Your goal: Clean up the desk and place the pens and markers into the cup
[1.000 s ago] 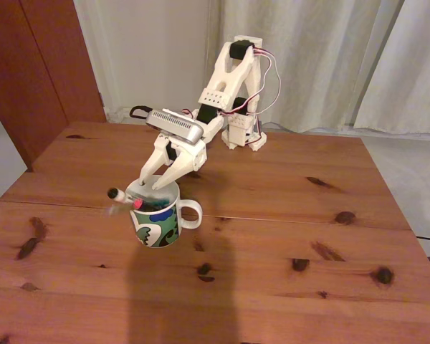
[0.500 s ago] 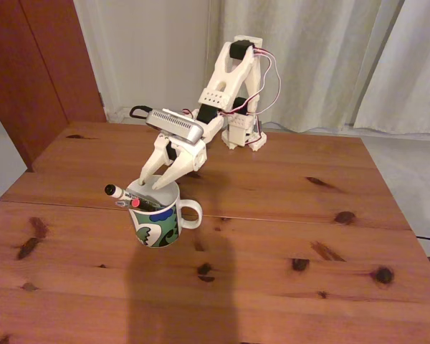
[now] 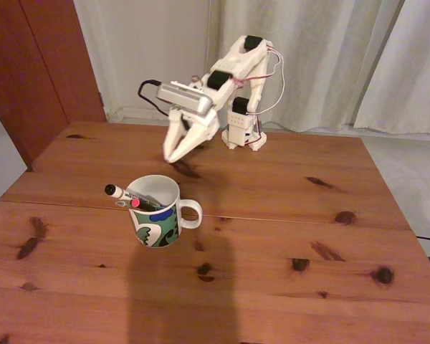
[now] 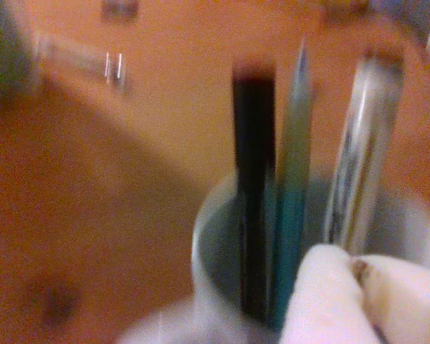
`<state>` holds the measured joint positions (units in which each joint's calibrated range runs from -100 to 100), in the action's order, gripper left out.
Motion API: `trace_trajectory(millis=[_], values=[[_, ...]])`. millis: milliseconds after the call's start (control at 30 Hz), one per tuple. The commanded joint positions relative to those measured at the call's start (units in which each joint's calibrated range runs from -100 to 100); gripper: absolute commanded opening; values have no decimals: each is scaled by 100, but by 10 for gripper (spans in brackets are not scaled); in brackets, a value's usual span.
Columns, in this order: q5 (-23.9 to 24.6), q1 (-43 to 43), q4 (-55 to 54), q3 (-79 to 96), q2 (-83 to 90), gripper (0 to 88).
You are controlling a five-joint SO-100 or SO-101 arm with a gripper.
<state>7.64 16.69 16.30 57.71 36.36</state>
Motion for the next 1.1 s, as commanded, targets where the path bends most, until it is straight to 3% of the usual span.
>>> trace_trajectory(millis=[0,600,833,1067], values=[[-120,-112,1772,343,1292,8],[-927,-836,4800,4049,5851,8],[-932,-1343,6022,4157,6166,8],[-921,-1697,6125,4157,6158,8]])
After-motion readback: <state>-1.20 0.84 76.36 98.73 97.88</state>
